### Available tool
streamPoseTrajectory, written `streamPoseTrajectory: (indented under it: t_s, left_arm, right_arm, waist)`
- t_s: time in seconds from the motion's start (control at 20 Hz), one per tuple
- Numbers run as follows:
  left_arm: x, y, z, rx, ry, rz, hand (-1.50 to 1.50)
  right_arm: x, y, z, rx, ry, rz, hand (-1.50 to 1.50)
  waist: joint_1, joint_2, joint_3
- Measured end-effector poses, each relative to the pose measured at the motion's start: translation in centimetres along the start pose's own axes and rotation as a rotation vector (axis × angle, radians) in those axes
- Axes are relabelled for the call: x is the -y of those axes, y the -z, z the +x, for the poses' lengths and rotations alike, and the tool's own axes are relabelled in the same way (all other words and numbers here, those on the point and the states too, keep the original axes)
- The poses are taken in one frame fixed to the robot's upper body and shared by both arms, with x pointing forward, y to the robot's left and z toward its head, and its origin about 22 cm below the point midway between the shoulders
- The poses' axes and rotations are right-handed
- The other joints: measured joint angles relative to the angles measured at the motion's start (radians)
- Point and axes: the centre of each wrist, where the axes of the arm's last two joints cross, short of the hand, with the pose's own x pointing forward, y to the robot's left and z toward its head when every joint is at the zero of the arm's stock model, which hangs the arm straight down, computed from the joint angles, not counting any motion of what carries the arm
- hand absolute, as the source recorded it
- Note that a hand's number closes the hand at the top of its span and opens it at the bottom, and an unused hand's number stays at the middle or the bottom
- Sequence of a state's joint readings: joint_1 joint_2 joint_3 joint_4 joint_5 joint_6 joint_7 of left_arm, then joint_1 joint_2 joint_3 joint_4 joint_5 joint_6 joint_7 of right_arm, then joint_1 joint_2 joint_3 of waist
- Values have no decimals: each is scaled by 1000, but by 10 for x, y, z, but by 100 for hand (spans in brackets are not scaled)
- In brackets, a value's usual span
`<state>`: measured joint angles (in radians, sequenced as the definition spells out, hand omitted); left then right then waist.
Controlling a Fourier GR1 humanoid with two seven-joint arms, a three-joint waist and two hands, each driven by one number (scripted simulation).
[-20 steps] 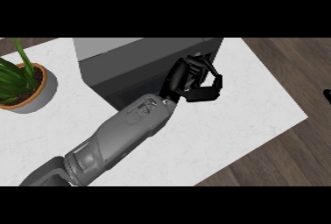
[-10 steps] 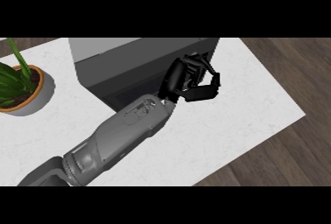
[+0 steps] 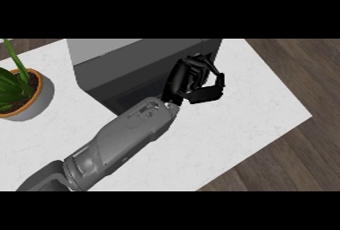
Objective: Pick up the milk, place it into the microwave and close the microwave
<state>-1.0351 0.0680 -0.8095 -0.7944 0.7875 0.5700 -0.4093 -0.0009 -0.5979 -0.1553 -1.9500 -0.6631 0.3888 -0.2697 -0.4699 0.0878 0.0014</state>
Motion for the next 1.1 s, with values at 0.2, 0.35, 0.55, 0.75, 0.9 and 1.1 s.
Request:
streamPoseTrajectory:
  t_s: [0.2, 0.35, 0.55, 0.75, 0.9, 1.1]
  left_arm:
    - [1, 0, 1, 5, 3, 7, 150]
    - [13, 2, 3, -21, -23, 70, 150]
    - [22, 5, 5, -45, -41, 100, 150]
    - [26, 6, 7, -44, -40, 42, 150]
    - [28, 7, 8, -43, -33, -5, 150]
    - [30, 8, 8, -38, -25, -63, 150]
  right_arm:
    - [2, 2, 1, 2, 13, -2, -150]
    - [6, 2, 4, 4, 13, -14, -150]
    - [11, 0, 8, 8, 6, -31, -150]
    - [16, 0, 15, 21, -13, -58, -150]
    - [20, -1, 21, 28, -31, -74, -150]
    - [22, -3, 28, 36, -44, -89, -150]
  waist:
    - [-1, 2, 1]
    - [15, 0, 2]
    - [32, -1, 3]
    - [54, 3, 3]
    - [70, 4, 3]
    - [89, 5, 3]
